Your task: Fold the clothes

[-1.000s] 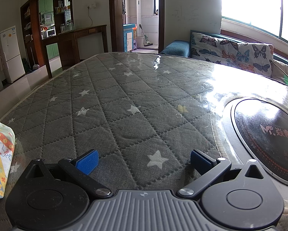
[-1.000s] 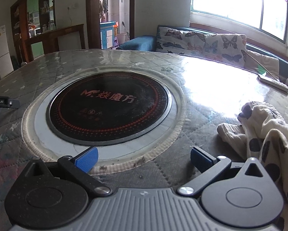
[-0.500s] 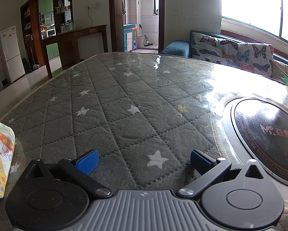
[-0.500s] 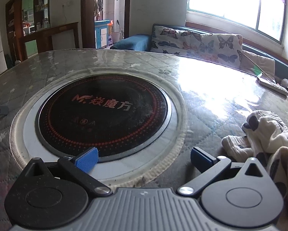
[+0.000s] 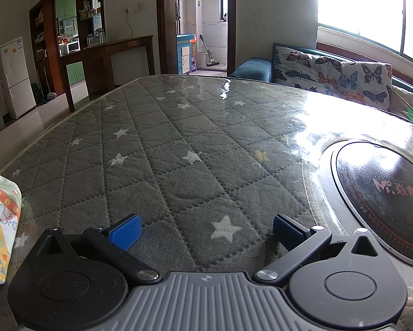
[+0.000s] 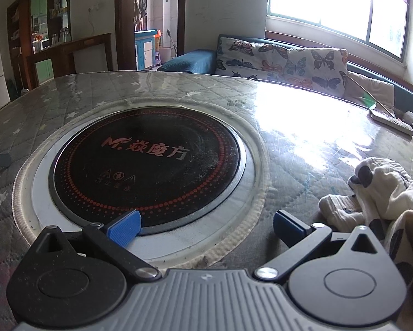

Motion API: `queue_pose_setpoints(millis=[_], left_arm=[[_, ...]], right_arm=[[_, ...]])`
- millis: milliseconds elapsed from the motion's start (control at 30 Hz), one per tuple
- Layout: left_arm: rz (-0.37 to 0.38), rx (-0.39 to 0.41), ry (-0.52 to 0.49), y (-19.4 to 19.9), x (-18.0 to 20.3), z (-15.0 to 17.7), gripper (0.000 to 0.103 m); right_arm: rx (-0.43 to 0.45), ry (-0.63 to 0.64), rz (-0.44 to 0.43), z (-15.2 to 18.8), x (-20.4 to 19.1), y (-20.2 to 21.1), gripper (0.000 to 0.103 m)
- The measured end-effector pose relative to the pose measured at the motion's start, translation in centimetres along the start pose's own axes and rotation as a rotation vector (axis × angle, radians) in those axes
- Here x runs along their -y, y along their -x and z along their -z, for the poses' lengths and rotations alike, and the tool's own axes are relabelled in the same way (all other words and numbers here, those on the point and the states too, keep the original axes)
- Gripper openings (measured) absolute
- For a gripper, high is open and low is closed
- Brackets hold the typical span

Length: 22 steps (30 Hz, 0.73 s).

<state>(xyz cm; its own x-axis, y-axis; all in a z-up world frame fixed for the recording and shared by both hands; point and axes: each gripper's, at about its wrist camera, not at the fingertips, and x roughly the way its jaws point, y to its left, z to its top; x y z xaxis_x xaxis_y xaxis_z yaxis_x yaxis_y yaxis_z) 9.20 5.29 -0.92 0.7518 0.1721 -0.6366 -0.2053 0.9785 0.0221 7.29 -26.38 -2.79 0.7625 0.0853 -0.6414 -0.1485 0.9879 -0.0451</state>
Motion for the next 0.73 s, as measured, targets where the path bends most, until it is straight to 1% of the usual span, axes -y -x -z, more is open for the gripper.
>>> queue_pose_setpoints(millis=[733], left_arm=[[0.0, 0.0, 0.001, -0.02, -0.08, 0.04, 0.103]], right_arm=[[0.0, -0.002, -0.002, -0.04, 0.16, 0.04, 0.103]])
